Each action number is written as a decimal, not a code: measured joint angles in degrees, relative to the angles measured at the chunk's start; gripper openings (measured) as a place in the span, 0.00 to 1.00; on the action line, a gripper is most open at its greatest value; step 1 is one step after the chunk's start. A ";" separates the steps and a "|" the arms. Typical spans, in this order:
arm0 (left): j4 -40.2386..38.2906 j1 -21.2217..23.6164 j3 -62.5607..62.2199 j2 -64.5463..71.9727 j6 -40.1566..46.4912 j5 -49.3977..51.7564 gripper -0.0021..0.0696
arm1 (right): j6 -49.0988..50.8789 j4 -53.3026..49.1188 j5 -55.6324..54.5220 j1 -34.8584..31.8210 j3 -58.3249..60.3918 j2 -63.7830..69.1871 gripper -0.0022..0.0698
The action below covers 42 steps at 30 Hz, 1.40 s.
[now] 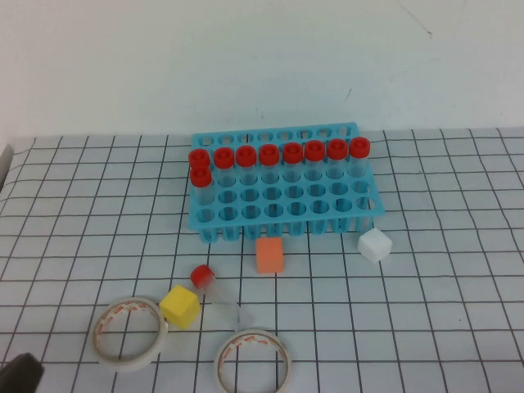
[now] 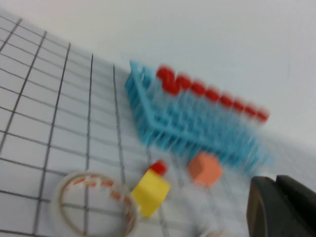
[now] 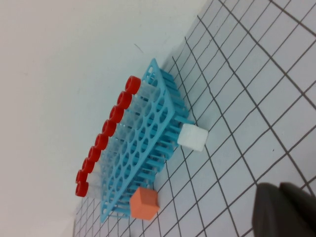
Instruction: Place the test tubes
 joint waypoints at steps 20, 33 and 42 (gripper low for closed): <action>43.79 -12.25 -41.03 55.80 -1.78 29.02 0.03 | -3.30 1.09 0.70 0.00 0.00 0.00 0.03; 70.12 -37.58 -55.30 73.94 -29.67 34.52 0.03 | -3.38 1.09 1.95 0.00 0.00 0.00 0.03; 69.55 -38.50 -65.43 91.72 -37.93 38.50 0.27 | -3.43 2.73 3.63 0.00 0.00 0.00 0.03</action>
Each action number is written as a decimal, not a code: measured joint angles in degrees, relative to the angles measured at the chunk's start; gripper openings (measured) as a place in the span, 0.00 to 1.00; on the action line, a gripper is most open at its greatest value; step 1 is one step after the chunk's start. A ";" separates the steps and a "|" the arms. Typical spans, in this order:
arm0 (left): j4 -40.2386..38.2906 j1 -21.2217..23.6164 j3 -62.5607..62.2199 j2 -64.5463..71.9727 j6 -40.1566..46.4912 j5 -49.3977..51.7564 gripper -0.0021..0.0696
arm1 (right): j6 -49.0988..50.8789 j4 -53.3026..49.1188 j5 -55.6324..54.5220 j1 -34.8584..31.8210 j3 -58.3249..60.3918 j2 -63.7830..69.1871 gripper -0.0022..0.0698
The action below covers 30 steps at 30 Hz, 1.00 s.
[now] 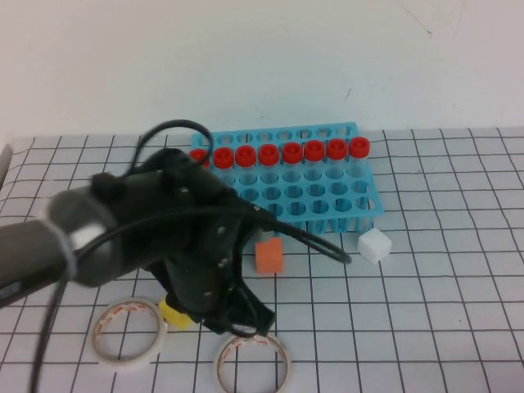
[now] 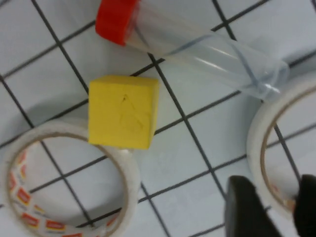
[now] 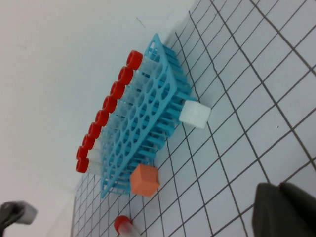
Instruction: Place the test tubes
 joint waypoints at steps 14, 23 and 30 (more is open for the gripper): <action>5.56 0.00 -1.95 6.83 -36.59 -10.16 0.51 | -0.22 1.18 0.89 0.00 0.00 0.00 0.03; 4.68 0.00 -1.95 10.33 -49.18 -9.07 0.52 | -1.27 1.31 0.98 0.44 0.00 0.00 0.03; 4.68 0.00 -2.04 13.72 -51.51 -9.53 0.52 | -7.91 1.35 0.98 2.62 0.00 0.00 0.03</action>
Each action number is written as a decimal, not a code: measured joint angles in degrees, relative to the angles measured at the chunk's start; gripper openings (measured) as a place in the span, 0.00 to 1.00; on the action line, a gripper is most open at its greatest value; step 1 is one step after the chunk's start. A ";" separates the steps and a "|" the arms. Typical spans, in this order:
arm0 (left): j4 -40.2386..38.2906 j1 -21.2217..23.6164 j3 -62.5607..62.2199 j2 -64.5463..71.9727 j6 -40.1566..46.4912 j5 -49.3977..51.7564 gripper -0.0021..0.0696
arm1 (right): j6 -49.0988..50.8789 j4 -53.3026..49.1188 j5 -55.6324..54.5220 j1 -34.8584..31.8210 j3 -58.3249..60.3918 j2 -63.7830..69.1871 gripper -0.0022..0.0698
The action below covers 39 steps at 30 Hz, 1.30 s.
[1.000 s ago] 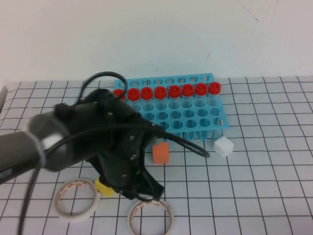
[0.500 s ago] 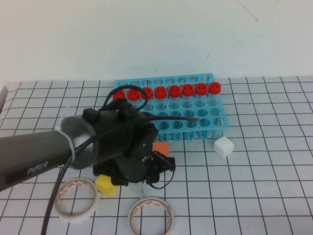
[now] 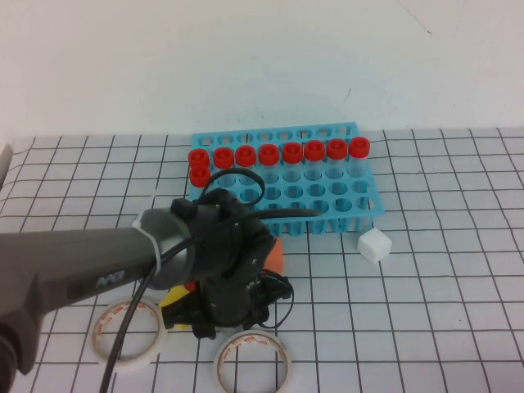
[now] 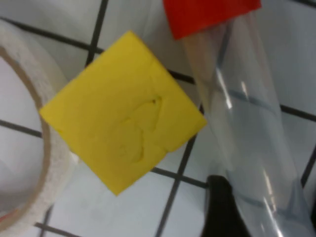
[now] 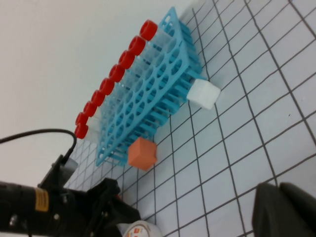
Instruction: Place the test tubes
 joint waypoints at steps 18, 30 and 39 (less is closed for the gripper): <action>-0.64 0.00 -0.26 0.14 17.36 0.01 0.33 | -2.94 2.08 0.00 0.22 0.00 0.00 0.03; 2.53 -0.12 8.33 -16.12 36.44 0.41 0.33 | -18.48 10.75 1.69 0.22 -3.44 0.00 0.03; -0.23 -0.12 34.25 -39.71 36.82 -29.74 0.33 | -32.04 15.17 4.87 0.22 -14.22 12.29 0.03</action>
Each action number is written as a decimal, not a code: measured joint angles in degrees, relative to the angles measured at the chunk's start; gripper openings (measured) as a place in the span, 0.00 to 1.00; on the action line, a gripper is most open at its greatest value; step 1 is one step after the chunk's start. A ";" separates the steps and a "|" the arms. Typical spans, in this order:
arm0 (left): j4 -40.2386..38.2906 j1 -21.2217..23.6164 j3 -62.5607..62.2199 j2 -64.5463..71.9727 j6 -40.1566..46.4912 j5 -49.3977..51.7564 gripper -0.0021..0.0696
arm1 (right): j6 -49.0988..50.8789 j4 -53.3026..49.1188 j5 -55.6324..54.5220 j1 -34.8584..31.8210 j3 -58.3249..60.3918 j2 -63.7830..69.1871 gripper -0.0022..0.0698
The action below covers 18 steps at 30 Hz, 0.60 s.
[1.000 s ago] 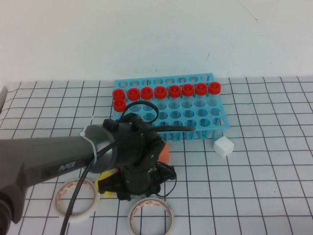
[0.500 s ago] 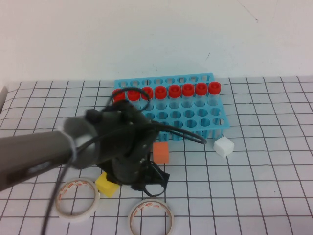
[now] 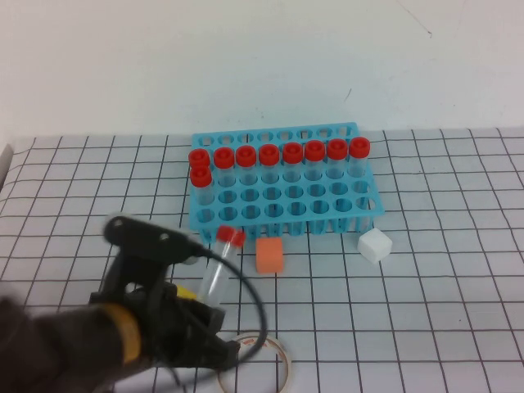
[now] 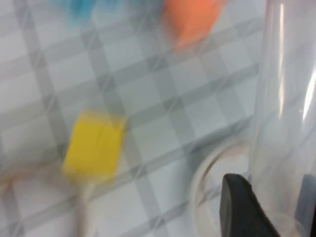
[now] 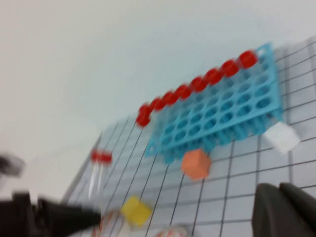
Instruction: Place the test tubes
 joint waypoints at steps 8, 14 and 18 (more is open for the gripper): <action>1.96 0.00 12.44 -5.89 0.25 -31.65 0.33 | -38.10 23.78 14.65 0.00 -10.94 23.71 0.03; -5.52 0.00 13.36 -5.98 6.11 -42.58 0.33 | -47.97 27.32 24.58 0.64 -20.57 38.99 0.04; -8.39 0.00 13.36 -5.98 9.87 -47.57 0.33 | -53.57 28.03 25.35 6.03 -25.17 43.87 0.17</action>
